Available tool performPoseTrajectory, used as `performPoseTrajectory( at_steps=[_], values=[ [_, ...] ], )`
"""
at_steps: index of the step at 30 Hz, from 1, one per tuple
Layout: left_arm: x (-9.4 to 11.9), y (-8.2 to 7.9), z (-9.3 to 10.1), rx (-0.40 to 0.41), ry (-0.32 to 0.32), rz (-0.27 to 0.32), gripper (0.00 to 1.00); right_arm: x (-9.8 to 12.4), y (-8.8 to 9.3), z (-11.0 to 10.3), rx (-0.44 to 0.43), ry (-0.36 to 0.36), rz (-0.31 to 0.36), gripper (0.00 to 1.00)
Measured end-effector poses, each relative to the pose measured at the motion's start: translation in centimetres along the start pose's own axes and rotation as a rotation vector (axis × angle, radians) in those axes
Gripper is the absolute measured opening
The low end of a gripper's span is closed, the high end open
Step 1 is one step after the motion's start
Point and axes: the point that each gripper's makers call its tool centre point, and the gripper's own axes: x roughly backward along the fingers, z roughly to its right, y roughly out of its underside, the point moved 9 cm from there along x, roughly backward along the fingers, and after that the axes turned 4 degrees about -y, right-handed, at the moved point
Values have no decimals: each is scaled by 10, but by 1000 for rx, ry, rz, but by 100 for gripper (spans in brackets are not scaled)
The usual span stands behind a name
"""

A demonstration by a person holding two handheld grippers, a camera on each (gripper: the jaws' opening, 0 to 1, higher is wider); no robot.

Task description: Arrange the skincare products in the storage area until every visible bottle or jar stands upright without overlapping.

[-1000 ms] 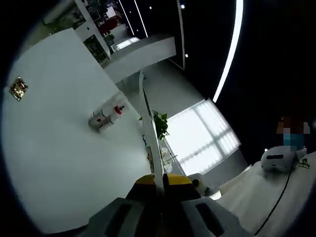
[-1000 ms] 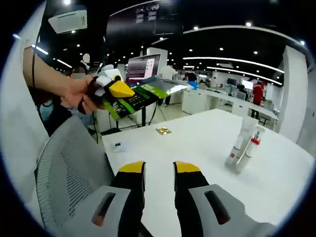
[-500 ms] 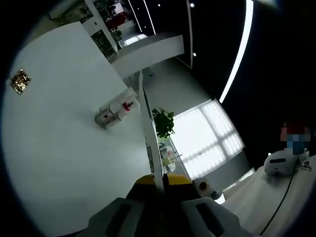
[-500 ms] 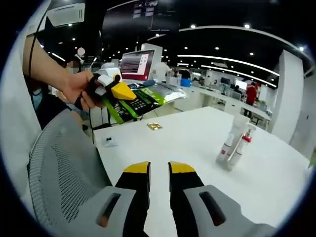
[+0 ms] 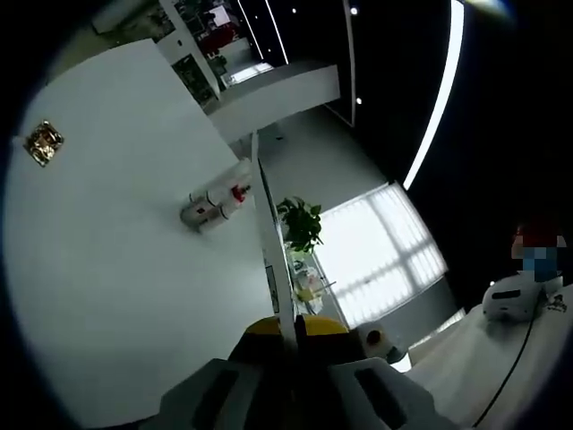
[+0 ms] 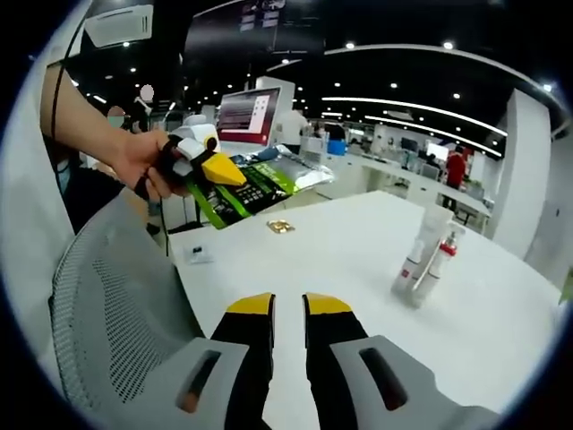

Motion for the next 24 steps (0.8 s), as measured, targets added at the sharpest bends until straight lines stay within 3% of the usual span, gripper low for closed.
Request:
performPoseTrajectory(
  at_steps=[16,24],
  values=[
    [-8,-20,-18,15,-39,0,2,0,1,1,13,9,-14,6],
    [-10,-23,-20,14,-42,-7,2,0,2,1,16,10,-20,5]
  ],
)
